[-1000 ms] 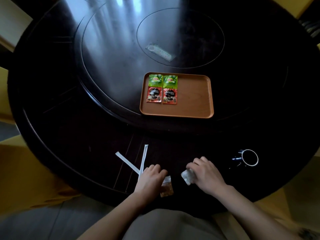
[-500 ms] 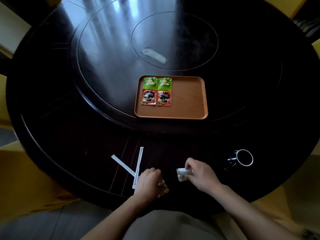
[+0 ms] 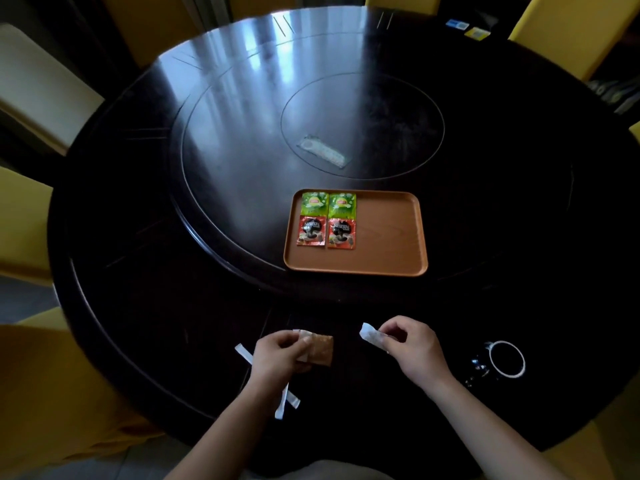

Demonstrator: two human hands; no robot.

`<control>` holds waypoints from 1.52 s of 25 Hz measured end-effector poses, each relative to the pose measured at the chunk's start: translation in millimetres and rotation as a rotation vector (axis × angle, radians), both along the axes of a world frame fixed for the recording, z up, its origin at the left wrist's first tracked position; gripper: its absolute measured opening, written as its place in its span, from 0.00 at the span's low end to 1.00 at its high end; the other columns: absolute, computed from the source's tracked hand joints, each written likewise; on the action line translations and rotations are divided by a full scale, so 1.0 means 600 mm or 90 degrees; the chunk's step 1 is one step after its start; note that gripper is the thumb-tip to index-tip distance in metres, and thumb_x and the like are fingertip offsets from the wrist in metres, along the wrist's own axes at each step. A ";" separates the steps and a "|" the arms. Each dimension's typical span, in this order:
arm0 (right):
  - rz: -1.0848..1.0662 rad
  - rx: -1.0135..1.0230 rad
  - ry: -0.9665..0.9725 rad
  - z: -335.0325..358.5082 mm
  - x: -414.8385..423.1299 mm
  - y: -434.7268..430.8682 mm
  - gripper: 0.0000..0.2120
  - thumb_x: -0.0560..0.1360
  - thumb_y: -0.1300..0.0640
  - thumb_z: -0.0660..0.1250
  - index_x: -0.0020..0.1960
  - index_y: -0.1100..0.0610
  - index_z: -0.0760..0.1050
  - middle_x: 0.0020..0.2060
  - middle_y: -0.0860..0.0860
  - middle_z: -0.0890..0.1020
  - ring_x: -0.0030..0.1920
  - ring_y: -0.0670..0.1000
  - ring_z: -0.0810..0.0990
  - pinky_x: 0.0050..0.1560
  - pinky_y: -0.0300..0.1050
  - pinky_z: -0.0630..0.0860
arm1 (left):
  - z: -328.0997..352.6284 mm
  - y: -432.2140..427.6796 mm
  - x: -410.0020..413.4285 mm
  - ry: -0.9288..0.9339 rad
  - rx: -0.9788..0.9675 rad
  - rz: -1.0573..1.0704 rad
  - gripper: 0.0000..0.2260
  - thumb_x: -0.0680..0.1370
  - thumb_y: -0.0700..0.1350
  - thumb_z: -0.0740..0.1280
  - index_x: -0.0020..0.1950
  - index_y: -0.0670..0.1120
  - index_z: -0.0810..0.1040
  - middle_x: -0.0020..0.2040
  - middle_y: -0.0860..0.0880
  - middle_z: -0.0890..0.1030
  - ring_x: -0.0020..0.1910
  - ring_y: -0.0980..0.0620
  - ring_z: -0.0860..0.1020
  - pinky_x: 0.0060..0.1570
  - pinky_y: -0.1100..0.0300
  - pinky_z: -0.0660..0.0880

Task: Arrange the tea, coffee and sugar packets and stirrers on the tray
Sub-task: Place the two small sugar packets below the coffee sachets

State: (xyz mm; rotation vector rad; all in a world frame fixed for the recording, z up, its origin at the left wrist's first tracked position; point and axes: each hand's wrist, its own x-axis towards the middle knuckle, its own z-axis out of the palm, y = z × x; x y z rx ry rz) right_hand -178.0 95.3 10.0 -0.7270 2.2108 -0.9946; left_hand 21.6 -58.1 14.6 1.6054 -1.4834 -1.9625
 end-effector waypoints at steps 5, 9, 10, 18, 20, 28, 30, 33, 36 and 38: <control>-0.014 -0.038 0.056 0.023 -0.051 -0.061 0.05 0.68 0.47 0.74 0.37 0.45 0.80 0.37 0.38 0.83 0.39 0.40 0.81 0.38 0.36 0.74 | 0.022 -0.101 -0.054 0.026 -0.036 0.081 0.03 0.77 0.39 0.73 0.45 0.41 0.86 0.39 0.42 0.87 0.38 0.45 0.87 0.34 0.57 0.82; -0.030 -0.033 0.091 0.028 -0.097 -0.114 0.09 0.67 0.46 0.77 0.36 0.48 0.79 0.34 0.43 0.83 0.38 0.39 0.80 0.36 0.33 0.73 | 0.020 -0.164 -0.113 0.035 -0.040 0.074 0.01 0.76 0.41 0.74 0.46 0.45 0.86 0.41 0.44 0.88 0.40 0.48 0.87 0.34 0.58 0.82; -0.026 -0.027 0.108 0.026 -0.106 -0.127 0.08 0.68 0.49 0.78 0.36 0.48 0.79 0.34 0.43 0.82 0.38 0.40 0.80 0.36 0.32 0.73 | 0.017 -0.175 -0.129 0.029 -0.047 0.068 0.01 0.76 0.41 0.74 0.46 0.45 0.85 0.41 0.44 0.88 0.40 0.48 0.87 0.34 0.59 0.82; 0.119 -0.052 0.270 0.006 -0.157 -0.176 0.09 0.67 0.69 0.73 0.39 0.56 0.82 0.42 0.50 0.81 0.45 0.50 0.80 0.47 0.42 0.77 | 0.005 -0.216 -0.184 -0.140 -0.292 -0.083 0.06 0.77 0.46 0.72 0.53 0.49 0.85 0.48 0.50 0.87 0.42 0.55 0.85 0.43 0.55 0.83; 0.134 -0.026 0.277 -0.005 -0.160 -0.163 0.09 0.66 0.69 0.72 0.40 0.56 0.82 0.42 0.49 0.82 0.46 0.51 0.80 0.47 0.43 0.76 | 0.006 -0.211 -0.168 -0.242 -0.481 -0.177 0.13 0.76 0.48 0.72 0.60 0.49 0.82 0.51 0.51 0.84 0.48 0.53 0.82 0.45 0.55 0.80; 0.084 0.145 0.387 -0.020 -0.163 -0.166 0.14 0.69 0.54 0.76 0.54 0.51 0.82 0.47 0.50 0.80 0.49 0.55 0.77 0.49 0.50 0.75 | -0.012 -0.202 -0.151 -0.224 -0.767 -0.570 0.13 0.77 0.48 0.68 0.62 0.50 0.80 0.65 0.45 0.77 0.65 0.43 0.75 0.63 0.48 0.74; 0.106 0.169 0.414 -0.019 -0.157 -0.179 0.13 0.69 0.50 0.75 0.53 0.49 0.81 0.45 0.50 0.79 0.48 0.55 0.77 0.48 0.50 0.73 | -0.019 -0.203 -0.150 -0.230 -0.793 -0.581 0.13 0.79 0.51 0.66 0.62 0.51 0.79 0.65 0.46 0.77 0.66 0.44 0.76 0.65 0.49 0.73; 0.091 0.178 0.384 -0.021 -0.147 -0.201 0.13 0.69 0.47 0.74 0.51 0.50 0.79 0.45 0.49 0.80 0.48 0.54 0.77 0.48 0.50 0.73 | -0.024 -0.206 -0.150 -0.231 -0.801 -0.592 0.14 0.79 0.54 0.64 0.63 0.52 0.79 0.66 0.46 0.77 0.67 0.44 0.75 0.68 0.49 0.72; 0.047 0.184 0.368 -0.023 -0.132 -0.215 0.14 0.70 0.45 0.73 0.52 0.49 0.78 0.45 0.49 0.81 0.48 0.54 0.78 0.47 0.49 0.73 | -0.026 -0.209 -0.144 -0.228 -0.784 -0.590 0.17 0.79 0.55 0.64 0.66 0.52 0.78 0.68 0.46 0.76 0.70 0.44 0.73 0.68 0.48 0.71; 0.032 0.193 0.376 -0.025 -0.124 -0.223 0.14 0.70 0.45 0.73 0.52 0.50 0.78 0.46 0.49 0.82 0.49 0.55 0.78 0.48 0.50 0.74 | -0.025 -0.212 -0.143 -0.225 -0.780 -0.597 0.17 0.79 0.55 0.64 0.66 0.51 0.78 0.68 0.46 0.76 0.69 0.44 0.73 0.68 0.48 0.72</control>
